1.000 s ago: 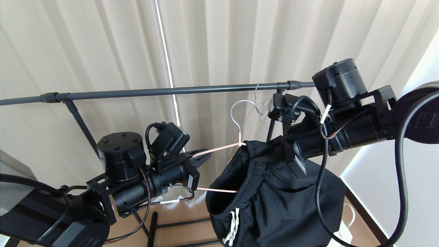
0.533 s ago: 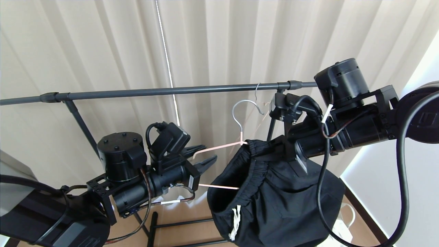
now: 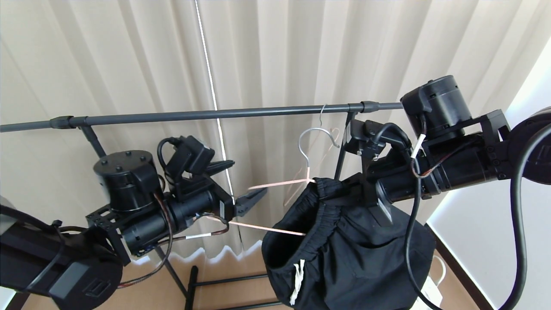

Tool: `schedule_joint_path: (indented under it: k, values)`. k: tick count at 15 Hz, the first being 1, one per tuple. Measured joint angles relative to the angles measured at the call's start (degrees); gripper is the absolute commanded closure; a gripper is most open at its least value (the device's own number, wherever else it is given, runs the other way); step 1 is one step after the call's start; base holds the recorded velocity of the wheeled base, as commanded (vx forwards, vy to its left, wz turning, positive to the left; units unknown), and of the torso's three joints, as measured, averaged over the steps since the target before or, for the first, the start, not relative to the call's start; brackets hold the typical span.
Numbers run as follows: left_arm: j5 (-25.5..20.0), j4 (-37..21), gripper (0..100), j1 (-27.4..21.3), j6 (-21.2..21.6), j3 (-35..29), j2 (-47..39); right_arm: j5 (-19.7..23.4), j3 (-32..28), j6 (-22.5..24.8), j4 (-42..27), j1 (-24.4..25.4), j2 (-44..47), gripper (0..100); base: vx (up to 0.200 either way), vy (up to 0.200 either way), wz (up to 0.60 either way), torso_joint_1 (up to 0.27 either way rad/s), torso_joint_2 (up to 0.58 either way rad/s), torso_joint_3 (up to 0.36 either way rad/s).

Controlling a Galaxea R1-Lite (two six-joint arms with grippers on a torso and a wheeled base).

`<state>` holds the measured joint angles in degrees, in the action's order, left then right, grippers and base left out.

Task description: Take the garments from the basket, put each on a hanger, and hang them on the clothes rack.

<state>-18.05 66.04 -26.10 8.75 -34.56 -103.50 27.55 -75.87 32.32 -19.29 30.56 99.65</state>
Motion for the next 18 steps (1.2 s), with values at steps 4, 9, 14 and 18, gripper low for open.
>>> schedule_joint_path:
  k: [4,9,14,18]
  values:
    - [-6.28,-1.30,0,5.52,-7.80,-2.07,4.19,0.06,1.51,0.00,0.79,-0.99,-1.38,100,0.000,0.000,0.00,0.000,0.00,0.000]
    - [-7.53,-3.72,0,6.58,-8.73,-2.40,5.49,-0.07,3.63,-0.87,3.44,-1.60,-2.60,100,0.000,0.000,0.00,0.000,0.00,0.000]
    - [-7.36,-3.61,0,2.60,-1.12,1.43,3.64,-0.02,3.55,-1.30,3.52,-1.49,-2.82,100,0.000,0.000,0.00,0.000,0.00,0.000]
    - [-7.62,-3.39,0,1.79,-0.96,2.21,3.30,-0.05,3.63,-1.30,3.61,-1.51,-2.88,100,0.000,0.000,0.00,0.000,0.00,0.000]
